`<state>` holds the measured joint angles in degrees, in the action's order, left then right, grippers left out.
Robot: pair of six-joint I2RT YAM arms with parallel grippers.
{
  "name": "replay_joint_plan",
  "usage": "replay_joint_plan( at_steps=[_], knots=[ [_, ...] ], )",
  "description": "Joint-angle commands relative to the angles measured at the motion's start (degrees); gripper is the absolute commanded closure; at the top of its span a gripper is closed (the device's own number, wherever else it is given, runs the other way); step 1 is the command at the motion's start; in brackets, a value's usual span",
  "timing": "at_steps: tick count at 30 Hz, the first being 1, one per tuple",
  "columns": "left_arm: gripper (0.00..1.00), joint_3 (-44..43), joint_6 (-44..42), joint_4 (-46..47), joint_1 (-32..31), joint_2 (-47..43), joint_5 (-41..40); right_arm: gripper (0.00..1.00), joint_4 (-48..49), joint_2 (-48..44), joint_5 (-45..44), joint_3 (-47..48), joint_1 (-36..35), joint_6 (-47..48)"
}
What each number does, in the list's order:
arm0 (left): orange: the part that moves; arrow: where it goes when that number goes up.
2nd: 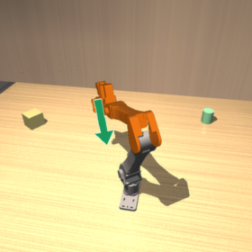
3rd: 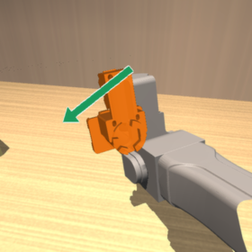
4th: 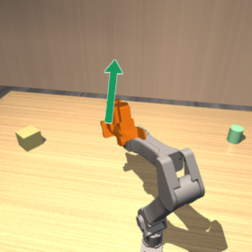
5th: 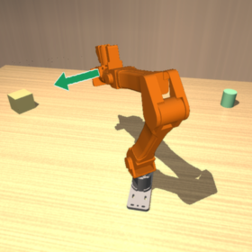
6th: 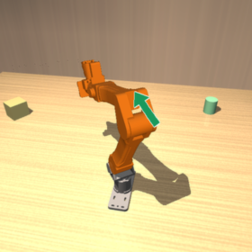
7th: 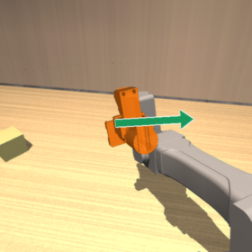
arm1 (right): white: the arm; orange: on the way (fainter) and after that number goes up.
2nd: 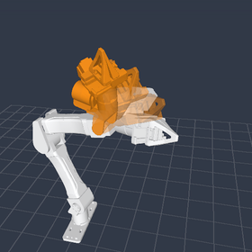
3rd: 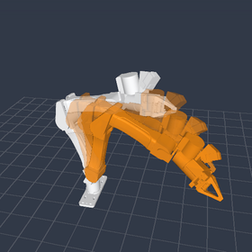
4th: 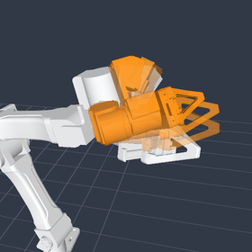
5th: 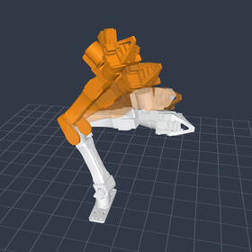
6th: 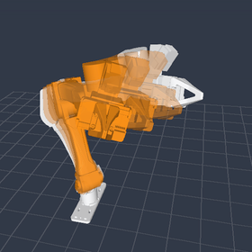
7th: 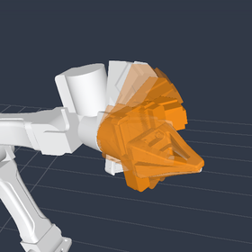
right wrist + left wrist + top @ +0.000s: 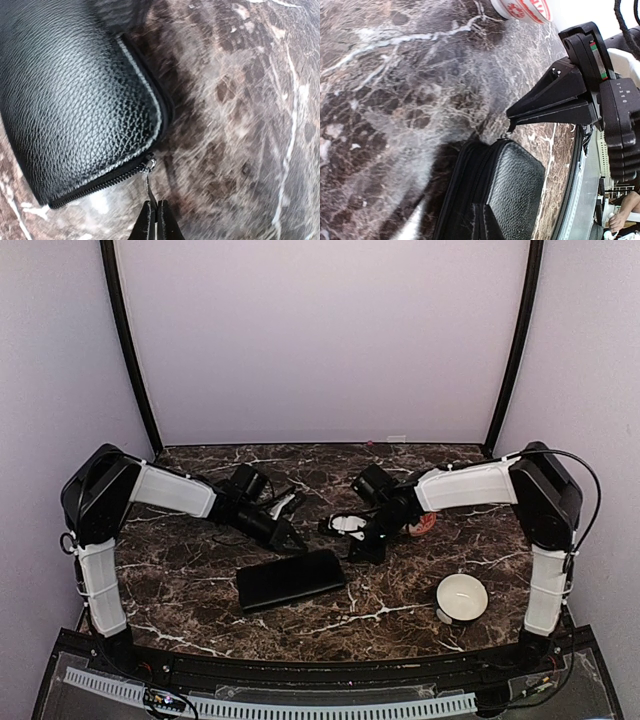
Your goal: Sort the hair-cutting tools
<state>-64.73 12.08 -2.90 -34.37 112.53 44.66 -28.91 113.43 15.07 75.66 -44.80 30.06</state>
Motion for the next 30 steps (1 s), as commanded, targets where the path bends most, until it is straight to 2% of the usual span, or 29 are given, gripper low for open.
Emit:
replay_joint_plan(
  at_steps=[1, 10, 14, 16, 18, 23, 27, 30],
  knots=[
    [1.00, 3.10, 0.21, -1.04, -0.57, -3.37, -1.78, 1.00, -1.78, -5.47, -2.21, -4.89, 0.87, 0.76],
    [0.99, 4.14, 1.81, 0.65, -0.15, -4.11, -5.87, 1.00, -2.59, -7.92, -2.20, -8.38, -2.36, 0.19],
    [0.76, 7.69, 2.76, 2.64, -1.36, -12.23, -18.31, 1.00, -2.53, -7.64, -3.07, -7.79, -2.32, -0.14],
    [0.65, 10.94, 3.91, 6.12, -3.15, -16.96, -20.59, 1.00, -2.41, -7.61, -2.79, -7.76, -2.36, -0.31],
    [0.58, 12.23, 3.46, 7.21, -5.57, -19.58, -21.79, 1.00, -2.09, -7.47, -2.56, -7.88, -2.31, -0.38],
    [0.57, 12.32, -1.55, 4.48, -13.53, -18.33, -28.00, 1.00, -1.67, -7.13, -3.41, -8.00, -2.27, -0.41],
    [0.56, 15.81, -8.99, 5.63, -22.48, -19.76, -41.01, 1.00, -2.09, -7.73, -3.29, -7.95, -2.23, -0.45],
    [0.51, 19.15, -13.33, 7.59, -27.56, -22.00, -49.45, 1.00, -2.21, -8.12, -3.51, -8.15, -2.27, -0.32]
  ],
)
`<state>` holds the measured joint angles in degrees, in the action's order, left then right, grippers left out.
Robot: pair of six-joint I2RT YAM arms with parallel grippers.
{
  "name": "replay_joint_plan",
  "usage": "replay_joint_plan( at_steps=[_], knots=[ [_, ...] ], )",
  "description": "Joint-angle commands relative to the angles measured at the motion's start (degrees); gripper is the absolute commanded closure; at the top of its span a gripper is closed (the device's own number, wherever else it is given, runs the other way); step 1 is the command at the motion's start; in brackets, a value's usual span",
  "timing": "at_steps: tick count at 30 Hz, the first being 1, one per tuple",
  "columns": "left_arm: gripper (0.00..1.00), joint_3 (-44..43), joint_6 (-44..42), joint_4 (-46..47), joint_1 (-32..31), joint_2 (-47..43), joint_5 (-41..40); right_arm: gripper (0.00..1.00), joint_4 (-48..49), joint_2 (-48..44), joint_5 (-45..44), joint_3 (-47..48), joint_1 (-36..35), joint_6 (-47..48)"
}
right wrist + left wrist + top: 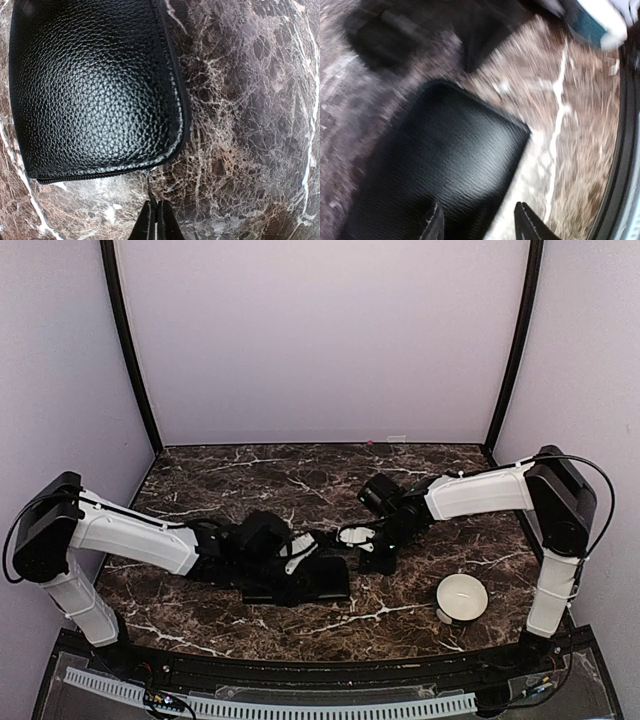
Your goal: Sort the hair-cutting tools
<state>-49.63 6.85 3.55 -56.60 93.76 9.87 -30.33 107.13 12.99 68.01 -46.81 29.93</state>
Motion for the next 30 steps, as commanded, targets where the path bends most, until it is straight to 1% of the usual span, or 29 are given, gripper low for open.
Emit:
replay_joint_plan(
  at_steps=[1, 6, 11, 15, 19, 20, 22, 26, 30],
  knots=[
    [0.50, 4.30, -9.15, 0.80, -6.50, -3.47, -16.43, 1.00, -0.71, -1.75, -1.33, -0.40, -0.23, -0.12],
    [0.49, 2.86, -15.83, -0.96, -9.89, -0.56, -21.80, 1.00, -0.57, -0.86, -0.46, -0.01, -0.22, -0.33],
    [0.49, -1.19, -22.16, -1.57, -11.14, 5.03, -28.82, 1.00, -0.52, -0.10, 0.05, 0.06, -0.22, -0.32],
    [0.50, -3.07, -25.45, -0.59, -11.51, 8.06, -30.17, 1.00, -0.48, -0.12, 0.36, 0.10, -0.25, -0.31],
    [0.56, -6.89, -23.02, -4.12, -11.48, 12.74, -32.14, 1.00, -1.37, -0.44, 2.03, -0.02, -0.29, -0.03],
    [0.57, -8.25, -21.90, -6.04, -11.45, 14.17, -32.85, 1.00, -1.83, -0.69, 3.01, -0.05, -0.27, 0.06],
    [0.58, -9.24, -19.60, -7.02, -11.46, 16.63, -33.12, 1.00, -2.68, -1.41, 4.74, -0.62, -0.24, 0.19],
    [0.63, -8.65, -16.22, -6.45, -11.40, 17.69, -32.81, 1.00, -4.43, -3.06, 6.87, -2.90, -0.26, 0.96],
    [0.66, -6.95, -15.00, -5.65, -11.43, 17.15, -32.93, 1.00, -5.79, -4.64, 5.64, -5.34, -0.26, 1.84]
  ],
)
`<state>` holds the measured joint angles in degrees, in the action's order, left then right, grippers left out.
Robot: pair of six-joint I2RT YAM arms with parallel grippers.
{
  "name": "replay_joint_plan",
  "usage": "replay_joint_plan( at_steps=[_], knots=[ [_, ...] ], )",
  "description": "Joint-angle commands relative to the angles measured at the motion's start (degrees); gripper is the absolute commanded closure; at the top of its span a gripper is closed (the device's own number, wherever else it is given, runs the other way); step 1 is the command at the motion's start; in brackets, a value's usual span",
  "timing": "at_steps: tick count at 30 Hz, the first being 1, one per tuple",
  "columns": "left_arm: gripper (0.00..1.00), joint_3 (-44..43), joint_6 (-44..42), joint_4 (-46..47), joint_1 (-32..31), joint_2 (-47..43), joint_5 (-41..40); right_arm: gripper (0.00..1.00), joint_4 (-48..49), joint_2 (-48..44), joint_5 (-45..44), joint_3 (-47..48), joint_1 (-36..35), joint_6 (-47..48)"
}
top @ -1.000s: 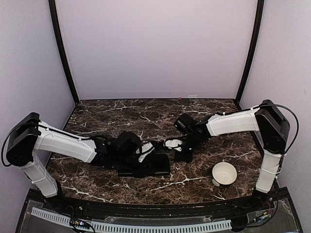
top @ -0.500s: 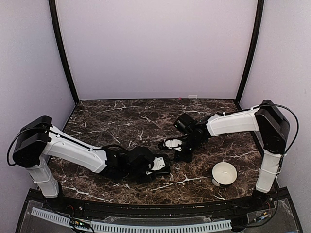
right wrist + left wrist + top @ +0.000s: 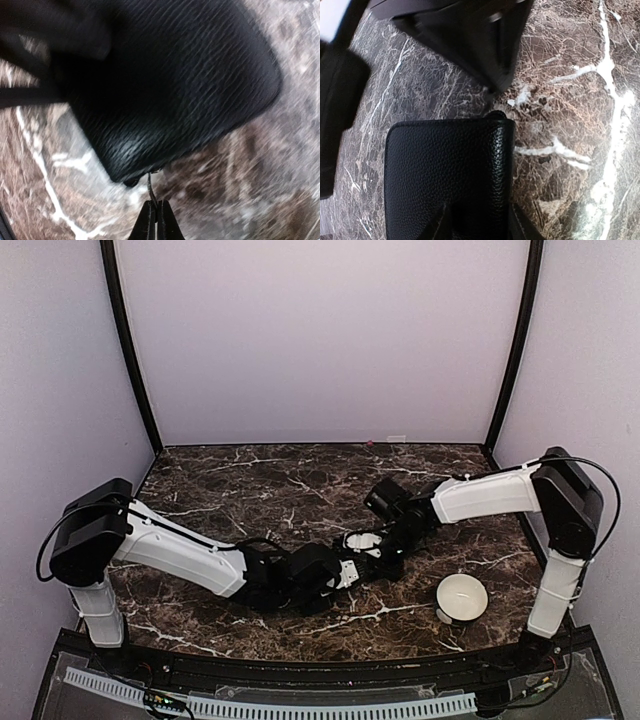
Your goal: Sort the hair-cutting tools
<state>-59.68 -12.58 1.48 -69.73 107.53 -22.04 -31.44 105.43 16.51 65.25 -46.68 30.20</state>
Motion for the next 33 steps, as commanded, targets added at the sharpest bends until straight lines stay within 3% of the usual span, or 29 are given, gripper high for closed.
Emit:
replay_joint_plan(
  at_steps=[1, 11, 15, 23, 25, 27, 30, 32, 33],
  knots=[
    [0.66, 3.48, 4.54, -3.51, 1.77, 3.25, -0.85, 1.00, -4.92, -3.41, 1.68, -3.16, -0.38, 1.78],
    [0.69, 4.58, 6.86, -2.96, 3.03, 2.57, -0.35, 1.00, -5.07, -6.94, 5.19, -7.02, -0.36, 0.27],
    [0.64, 5.03, 6.74, -1.98, 2.95, 1.11, -0.19, 0.98, -4.29, -6.32, 5.01, -6.49, -0.27, -0.45],
    [0.51, 5.17, 7.77, -4.70, 2.67, -6.67, -0.26, 0.45, -6.31, -10.63, 3.71, -4.08, 3.93, 0.17],
    [0.47, 4.81, 8.15, -6.66, 2.59, -9.90, -1.17, 0.39, -6.84, -13.18, 4.63, -3.78, 6.18, 0.42],
    [0.35, 4.71, 8.23, -7.62, 2.67, -14.12, -2.93, 0.32, -6.55, -16.22, 5.34, -3.56, 8.60, 0.14],
    [0.02, 4.12, 9.60, -9.21, 2.95, -18.61, -8.85, 0.26, -4.55, -20.33, 4.94, -3.71, 12.22, -1.03],
    [0.01, 2.65, 14.96, -12.51, 4.62, -20.19, -15.91, 0.25, -3.03, -22.85, 4.79, -4.17, 14.58, -2.16],
    [0.01, 0.32, 21.93, -17.82, 6.87, -20.14, -19.87, 0.24, -2.37, -23.96, 4.85, -4.58, 15.92, -2.60]
  ],
)
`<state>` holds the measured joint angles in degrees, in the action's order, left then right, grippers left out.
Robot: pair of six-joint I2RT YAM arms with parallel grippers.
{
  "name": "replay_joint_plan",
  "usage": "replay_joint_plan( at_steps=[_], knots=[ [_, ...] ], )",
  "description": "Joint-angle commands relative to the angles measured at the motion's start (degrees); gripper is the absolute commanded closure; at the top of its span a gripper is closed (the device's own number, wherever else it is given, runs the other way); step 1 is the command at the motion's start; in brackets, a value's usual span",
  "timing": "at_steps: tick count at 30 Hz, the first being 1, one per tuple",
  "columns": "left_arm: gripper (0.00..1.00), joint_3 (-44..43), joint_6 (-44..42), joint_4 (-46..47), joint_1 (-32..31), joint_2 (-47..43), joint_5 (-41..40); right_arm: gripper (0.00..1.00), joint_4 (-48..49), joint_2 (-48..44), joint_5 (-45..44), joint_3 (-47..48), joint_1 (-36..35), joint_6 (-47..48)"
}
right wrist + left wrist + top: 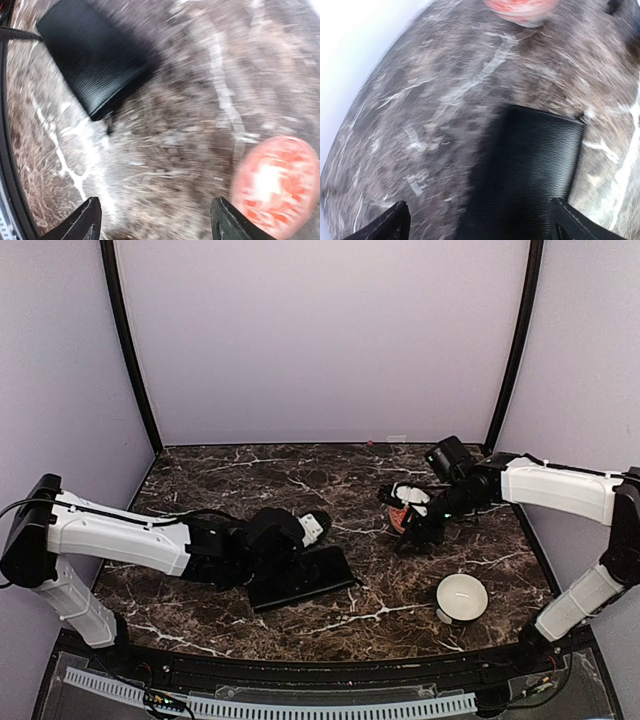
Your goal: Sort the hair-cutting tools
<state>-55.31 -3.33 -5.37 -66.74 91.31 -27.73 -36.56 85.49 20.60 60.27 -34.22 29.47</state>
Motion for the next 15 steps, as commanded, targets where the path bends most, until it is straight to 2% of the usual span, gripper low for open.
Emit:
replay_joint_plan(
  at_steps=[1, 2, 3, 4, 6, 9, 12, 15],
  knots=[
    [0.01, -7.08, 21.60, -19.16, 9.03, -3.36, -13.17, 0.22, 3.70, -5.40, 0.38, -0.23, 4.79, -2.69],
    [0.01, -10.75, 27.59, -26.29, 13.14, -2.61, -8.49, 0.19, 5.08, -6.87, -0.30, -0.98, 6.21, -3.71],
    [0.01, -13.00, 30.77, -30.85, 17.04, -1.92, -4.68, 0.11, 7.47, -8.50, -0.87, -1.86, 8.47, -4.78],
    [0.01, -14.26, 31.38, -32.76, 19.59, -1.74, -1.75, 0.02, 9.46, -10.26, -1.50, -2.84, 10.09, -6.06],
    [0.01, -14.19, 28.49, -31.41, 21.47, -3.27, -1.15, 0.00, 14.28, -13.62, -4.06, -5.01, 13.44, -9.29],
    [0.01, -12.48, 20.67, -24.16, 21.73, -7.46, -5.25, 0.00, 20.30, -17.11, -10.44, -7.76, 16.57, -14.42],
    [0.01, -11.73, 13.73, -14.94, 21.83, -12.52, -11.50, 0.00, 22.78, -18.06, -10.33, -7.46, 19.48, -18.78],
    [0.01, -5.60, 5.27, 1.36, 22.16, -17.82, -17.44, 0.00, 25.00, -18.97, -12.92, -4.56, 21.78, -24.44]
  ],
)
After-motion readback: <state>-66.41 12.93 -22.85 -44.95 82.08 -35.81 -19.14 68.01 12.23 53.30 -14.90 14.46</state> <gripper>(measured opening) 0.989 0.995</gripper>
